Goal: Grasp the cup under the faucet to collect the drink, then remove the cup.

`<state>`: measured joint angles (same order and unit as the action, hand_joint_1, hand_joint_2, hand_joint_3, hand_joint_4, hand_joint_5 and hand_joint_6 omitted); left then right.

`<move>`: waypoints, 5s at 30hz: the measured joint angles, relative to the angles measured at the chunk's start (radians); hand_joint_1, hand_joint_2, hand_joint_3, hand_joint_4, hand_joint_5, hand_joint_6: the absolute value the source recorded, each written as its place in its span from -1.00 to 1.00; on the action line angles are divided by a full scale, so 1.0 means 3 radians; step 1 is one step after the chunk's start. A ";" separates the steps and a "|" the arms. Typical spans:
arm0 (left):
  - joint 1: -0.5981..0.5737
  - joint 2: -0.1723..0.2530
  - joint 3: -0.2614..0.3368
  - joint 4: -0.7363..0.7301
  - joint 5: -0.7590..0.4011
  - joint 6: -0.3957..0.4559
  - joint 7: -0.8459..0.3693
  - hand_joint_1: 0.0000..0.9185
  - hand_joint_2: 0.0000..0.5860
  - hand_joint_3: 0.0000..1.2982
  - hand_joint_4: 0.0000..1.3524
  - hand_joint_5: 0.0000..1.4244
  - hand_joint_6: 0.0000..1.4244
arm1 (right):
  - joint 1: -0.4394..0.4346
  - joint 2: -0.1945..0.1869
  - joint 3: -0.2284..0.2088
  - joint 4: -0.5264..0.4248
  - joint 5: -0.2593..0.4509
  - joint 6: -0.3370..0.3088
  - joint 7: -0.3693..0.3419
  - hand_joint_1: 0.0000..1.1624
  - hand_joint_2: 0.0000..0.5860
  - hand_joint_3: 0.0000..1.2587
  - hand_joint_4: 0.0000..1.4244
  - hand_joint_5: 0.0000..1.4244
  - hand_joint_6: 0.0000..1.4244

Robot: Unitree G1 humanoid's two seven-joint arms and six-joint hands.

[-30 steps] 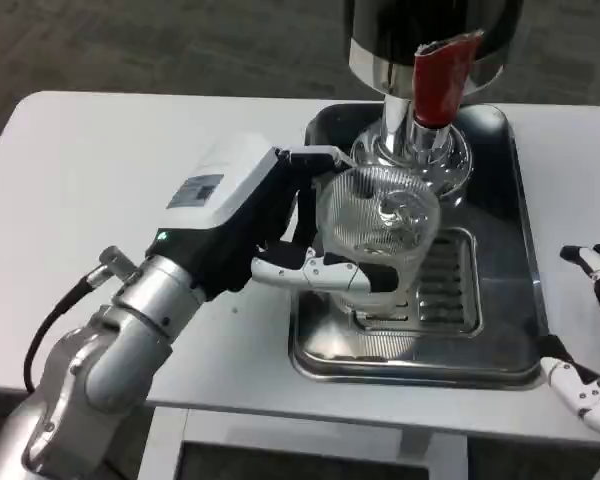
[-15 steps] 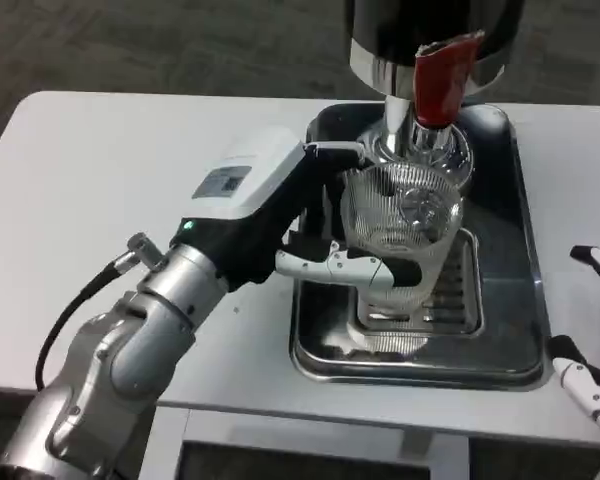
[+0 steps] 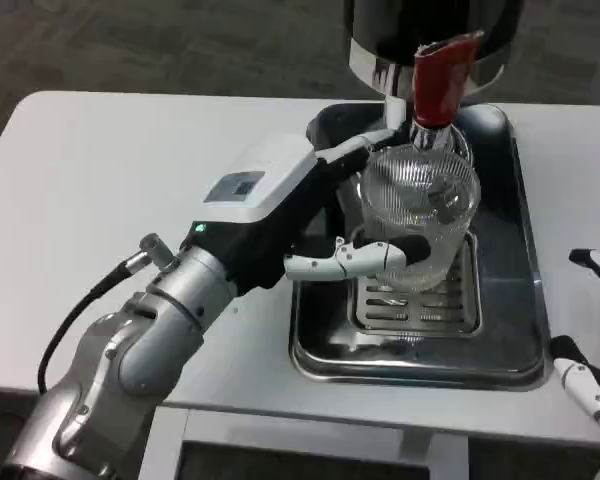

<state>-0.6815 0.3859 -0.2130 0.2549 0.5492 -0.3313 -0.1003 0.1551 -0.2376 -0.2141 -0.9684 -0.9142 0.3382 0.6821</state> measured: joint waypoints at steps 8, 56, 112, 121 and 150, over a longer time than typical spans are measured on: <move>0.0018 0.0016 0.0033 -0.0303 -0.0107 0.0023 -0.0054 -0.54 -0.53 -0.70 -0.56 0.09 0.68 | 0.0014 -0.0031 -0.0010 0.0002 0.0039 0.0028 -0.0020 -0.29 0.65 -0.84 -1.00 -1.00 -0.95; -0.0141 0.0247 0.0908 -0.1689 -0.2459 0.0827 -0.1126 -1.00 -0.48 -0.52 -0.61 -0.53 -0.55 | -0.0065 -0.0052 0.0128 0.0039 0.0003 0.0191 -0.0128 -0.29 0.65 -0.82 -1.00 -1.00 -0.93; -0.0584 0.0388 0.0557 -0.1608 -0.2799 0.1967 -0.2047 -1.00 -0.76 -0.71 -0.81 -0.66 -0.73 | 0.0038 -0.0106 0.0071 -0.0024 0.0199 0.0208 -0.0204 -0.29 0.65 -0.82 -1.00 -1.00 -0.93; -0.0544 0.0431 0.0512 -0.1640 -0.2626 0.1767 -0.2046 -1.00 -0.77 -0.71 -0.81 -0.66 -0.74 | 0.0051 -0.0125 0.0068 -0.0028 0.0251 0.0238 -0.0205 -0.29 0.65 -0.82 -1.00 -1.00 -0.93; -0.0536 0.0620 0.0317 -0.1566 -0.2162 0.1083 -0.2046 -1.00 -0.77 -0.74 -0.84 -0.70 -0.78 | 0.0076 -0.0131 0.0085 -0.0044 0.0261 0.0341 -0.0213 -0.29 0.65 -0.82 -1.00 -1.00 -0.93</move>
<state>-0.8422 0.5719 -0.1178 -0.2149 -0.0994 -0.0065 -0.7141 0.1779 -0.2768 -0.1885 -0.9817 -0.8361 0.4406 0.6183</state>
